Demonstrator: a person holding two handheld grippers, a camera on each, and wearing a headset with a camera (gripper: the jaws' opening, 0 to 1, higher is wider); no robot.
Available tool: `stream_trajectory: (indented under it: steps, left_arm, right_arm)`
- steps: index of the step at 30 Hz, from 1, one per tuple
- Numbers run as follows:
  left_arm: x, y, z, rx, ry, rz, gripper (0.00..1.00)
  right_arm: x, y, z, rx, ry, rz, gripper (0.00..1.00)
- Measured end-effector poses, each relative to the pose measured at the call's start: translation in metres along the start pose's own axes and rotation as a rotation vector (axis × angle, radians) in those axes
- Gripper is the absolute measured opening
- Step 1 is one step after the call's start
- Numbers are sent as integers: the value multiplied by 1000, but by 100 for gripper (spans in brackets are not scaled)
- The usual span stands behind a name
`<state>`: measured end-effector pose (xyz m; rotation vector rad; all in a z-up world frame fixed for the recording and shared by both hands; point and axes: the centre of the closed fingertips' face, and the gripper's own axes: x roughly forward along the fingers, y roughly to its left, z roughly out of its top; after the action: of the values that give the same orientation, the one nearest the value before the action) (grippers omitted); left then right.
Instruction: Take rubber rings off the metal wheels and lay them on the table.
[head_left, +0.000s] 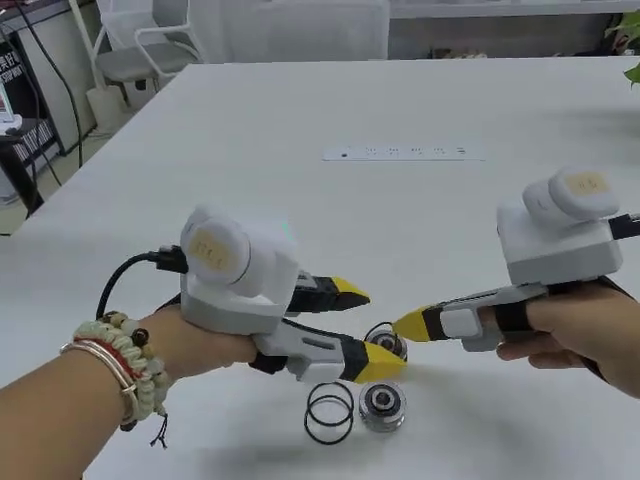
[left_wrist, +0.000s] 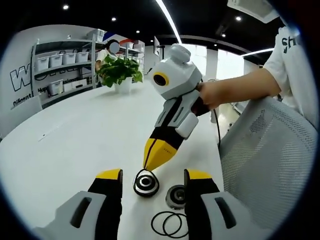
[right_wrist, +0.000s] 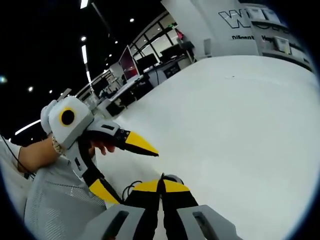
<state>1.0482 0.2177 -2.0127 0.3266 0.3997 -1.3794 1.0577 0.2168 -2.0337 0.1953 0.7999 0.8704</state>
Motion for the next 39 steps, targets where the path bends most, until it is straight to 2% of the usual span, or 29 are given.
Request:
stream_trajectory:
  steps: [5,7,12,17,21,25,31,36,39]
  left_arm:
    - [-9,-1,14,14,-13,-13,51]
    - [-13,-3,20,46,0,-27,57]
    - [-26,-7,32,73,2,-26,65]
    - [-47,-12,42,102,-4,-20,74]
    - [-65,-16,44,109,-9,-19,81]
    - [-85,-17,45,104,-23,15,87]
    - [-113,-20,42,85,-58,80,88]
    - [-134,-15,24,36,-60,177,87]
    - [-142,-15,11,0,-62,207,87]
  right_arm:
    - [-6,1,11,14,-45,10,0]
    - [-7,2,13,19,-56,14,0]
    - [-9,3,14,-5,-54,10,0]
    - [-11,6,19,-12,-71,16,0]
    - [-12,10,21,-19,-78,25,0]
    - [-13,15,24,-34,-85,34,0]
    - [-13,25,28,-60,-89,56,0]
    - [-11,35,30,-73,-90,88,0]
    - [-11,42,33,-77,-99,108,0]
